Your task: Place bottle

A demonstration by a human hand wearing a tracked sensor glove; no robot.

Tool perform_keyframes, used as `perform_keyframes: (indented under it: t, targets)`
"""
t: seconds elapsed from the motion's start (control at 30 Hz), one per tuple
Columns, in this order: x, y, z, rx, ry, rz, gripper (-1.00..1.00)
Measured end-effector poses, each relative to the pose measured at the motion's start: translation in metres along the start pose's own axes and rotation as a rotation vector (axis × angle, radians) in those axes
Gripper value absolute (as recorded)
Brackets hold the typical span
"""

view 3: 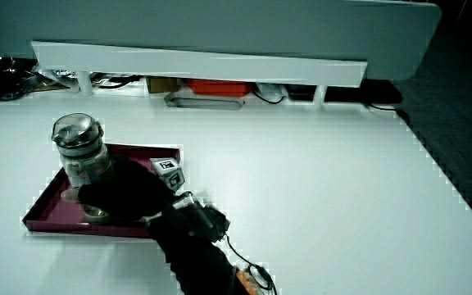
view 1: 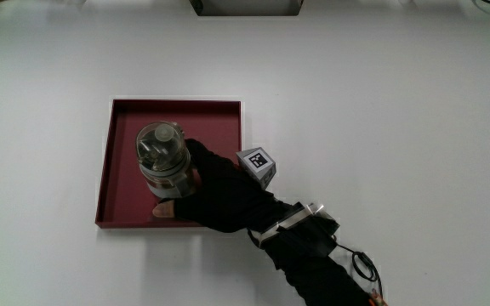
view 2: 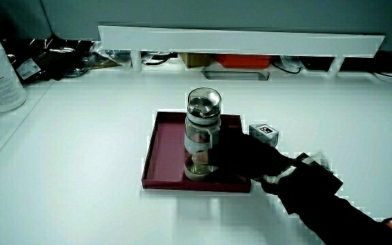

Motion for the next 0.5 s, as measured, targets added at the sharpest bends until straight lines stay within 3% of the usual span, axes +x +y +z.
perform_keyframes:
  t: [0.2, 0.23, 0.4, 0.5]
  targets:
    - [-0.029, -0.016, 0.01, -0.047, -0.054, 0.048, -0.87]
    - [-0.039, -0.022, 0.011, -0.059, -0.066, 0.027, -0.9]
    - [-0.07, -0.042, 0.021, -0.057, -0.257, 0.033, -1.0]
    - [-0.088, -0.055, 0.024, -0.075, -0.305, 0.061, -1.0]
